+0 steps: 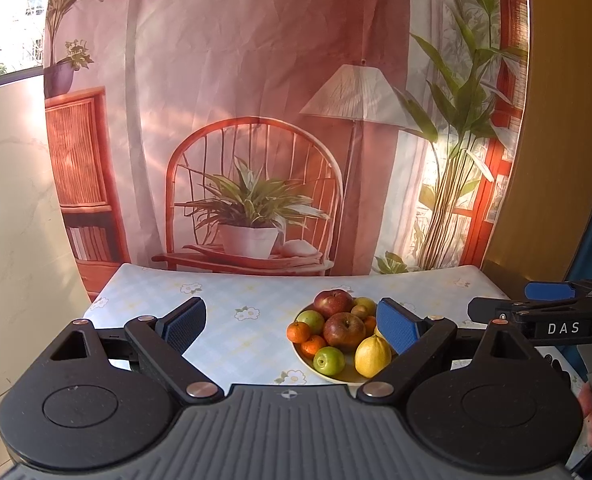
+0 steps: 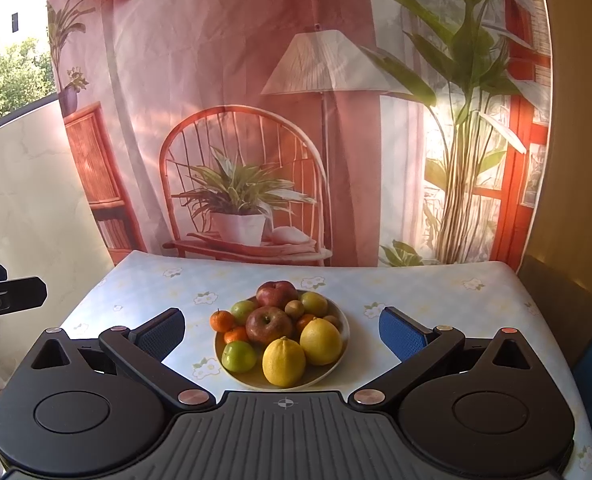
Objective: Organize fruits
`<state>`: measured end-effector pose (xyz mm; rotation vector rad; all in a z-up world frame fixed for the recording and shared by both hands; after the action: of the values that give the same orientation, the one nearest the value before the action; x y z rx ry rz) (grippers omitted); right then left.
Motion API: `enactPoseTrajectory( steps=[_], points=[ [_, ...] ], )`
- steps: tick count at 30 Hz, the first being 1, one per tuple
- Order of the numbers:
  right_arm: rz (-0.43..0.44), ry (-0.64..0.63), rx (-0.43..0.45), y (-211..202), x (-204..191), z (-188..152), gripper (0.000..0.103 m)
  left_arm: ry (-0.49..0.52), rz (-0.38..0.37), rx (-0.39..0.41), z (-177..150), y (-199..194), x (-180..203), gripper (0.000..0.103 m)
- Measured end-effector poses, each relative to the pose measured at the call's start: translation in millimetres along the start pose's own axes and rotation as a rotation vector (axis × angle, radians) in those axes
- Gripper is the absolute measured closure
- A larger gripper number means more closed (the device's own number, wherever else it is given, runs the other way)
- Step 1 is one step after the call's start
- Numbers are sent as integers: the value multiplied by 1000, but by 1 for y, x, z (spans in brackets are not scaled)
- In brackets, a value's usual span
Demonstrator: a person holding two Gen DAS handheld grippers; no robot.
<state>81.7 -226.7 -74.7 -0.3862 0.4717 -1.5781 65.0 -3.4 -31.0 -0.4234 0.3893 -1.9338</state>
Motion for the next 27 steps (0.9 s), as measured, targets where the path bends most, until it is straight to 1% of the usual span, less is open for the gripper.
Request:
enactPoseTrajectory(
  steps=[27],
  points=[
    [-1,1,-1,0,0,0,0,-14,-4,-11,1,0,1,9]
  ],
)
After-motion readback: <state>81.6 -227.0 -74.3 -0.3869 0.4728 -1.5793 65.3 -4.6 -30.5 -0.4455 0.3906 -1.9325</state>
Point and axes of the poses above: each gripper's, at about its wrist camera, not at the fingertips, and y roughly the way its jaws point, x to its right, z to its top, the point moved 7 cm from there along y, roughly the way its jaws point, and after that the axes turned 13 degrees about -z, right-handed, at the moved point
